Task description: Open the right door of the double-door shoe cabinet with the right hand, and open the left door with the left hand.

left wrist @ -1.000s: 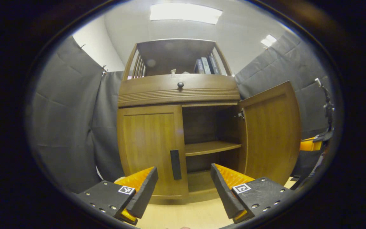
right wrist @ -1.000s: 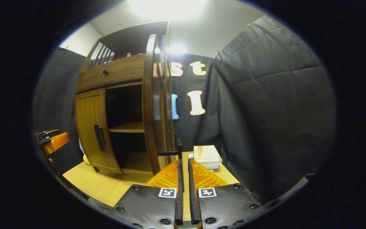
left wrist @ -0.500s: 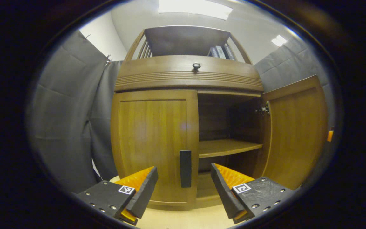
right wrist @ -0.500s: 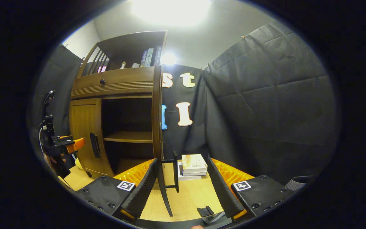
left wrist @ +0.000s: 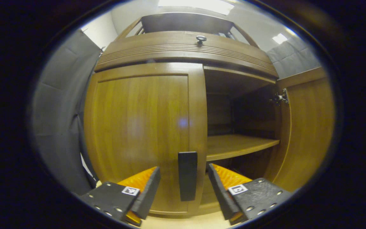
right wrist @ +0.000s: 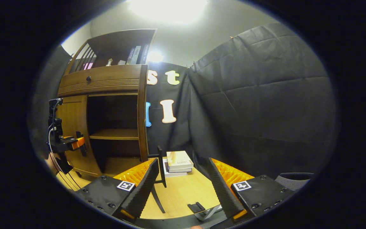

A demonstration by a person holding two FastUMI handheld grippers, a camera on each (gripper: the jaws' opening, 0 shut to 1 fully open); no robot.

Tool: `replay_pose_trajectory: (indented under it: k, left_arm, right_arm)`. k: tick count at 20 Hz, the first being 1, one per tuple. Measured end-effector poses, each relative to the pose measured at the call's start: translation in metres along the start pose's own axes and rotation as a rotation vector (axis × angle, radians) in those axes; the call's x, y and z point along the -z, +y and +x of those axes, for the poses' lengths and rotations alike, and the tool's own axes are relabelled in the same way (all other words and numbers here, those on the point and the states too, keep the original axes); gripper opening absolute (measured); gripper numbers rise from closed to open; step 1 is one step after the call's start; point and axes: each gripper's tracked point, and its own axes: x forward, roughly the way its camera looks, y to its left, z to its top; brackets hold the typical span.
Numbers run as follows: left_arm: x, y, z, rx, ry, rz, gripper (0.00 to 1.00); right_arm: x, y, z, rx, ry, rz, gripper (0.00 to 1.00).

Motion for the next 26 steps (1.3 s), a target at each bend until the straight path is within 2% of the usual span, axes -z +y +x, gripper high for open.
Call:
replay_pose_trajectory:
  k: [2, 4, 5, 6, 9, 10, 14, 17, 19, 24, 26]
  left_arm:
    - [0.006, 0.0, 0.001, 0.003, 0.02, -0.001, 0.72]
    - [0.011, -0.006, 0.002, 0.039, 0.04, -0.002, 0.72]
    - [0.011, -0.013, -0.002, 0.061, 0.057, -0.005, 0.63]
    - [0.016, -0.013, 0.003, 0.054, 0.071, 0.005, 0.53]
    - [0.016, -0.011, 0.002, 0.03, 0.042, 0.008, 0.26]
    - [0.015, -0.012, 0.002, 0.034, 0.049, 0.002, 0.22]
    - [0.011, -0.012, -0.011, 0.045, 0.058, 0.003, 0.22]
    - [0.01, -0.007, -0.04, 0.029, 0.05, 0.008, 0.19]
    - [0.01, -0.002, -0.055, 0.021, 0.056, -0.003, 0.22]
    - [0.008, 0.016, -0.094, 0.004, 0.063, -0.012, 0.16]
    - [0.009, 0.025, -0.112, -0.018, 0.063, -0.019, 0.18]
  right_arm:
    - [0.0, -0.001, -0.001, 0.013, 0.003, 0.007, 0.94]
    - [0.001, -0.002, -0.001, 0.019, 0.008, 0.009, 0.94]
    - [0.002, -0.002, -0.002, 0.019, 0.01, 0.01, 0.94]
    - [0.003, 0.0, -0.002, 0.013, 0.012, 0.012, 0.96]
    - [0.004, 0.009, -0.004, -0.013, 0.009, 0.019, 0.94]
    - [0.002, 0.011, -0.005, -0.025, 0.002, 0.02, 0.96]
    - [0.001, 0.021, -0.007, -0.073, -0.014, -0.001, 0.96]
    - [0.003, 0.026, -0.008, -0.109, -0.013, 0.01, 0.94]
    - [0.006, 0.032, -0.008, -0.146, -0.002, 0.016, 0.96]
    - [0.005, 0.049, -0.01, -0.222, -0.014, 0.005, 0.96]
    - [0.007, 0.057, -0.012, -0.254, -0.013, -0.011, 0.94]
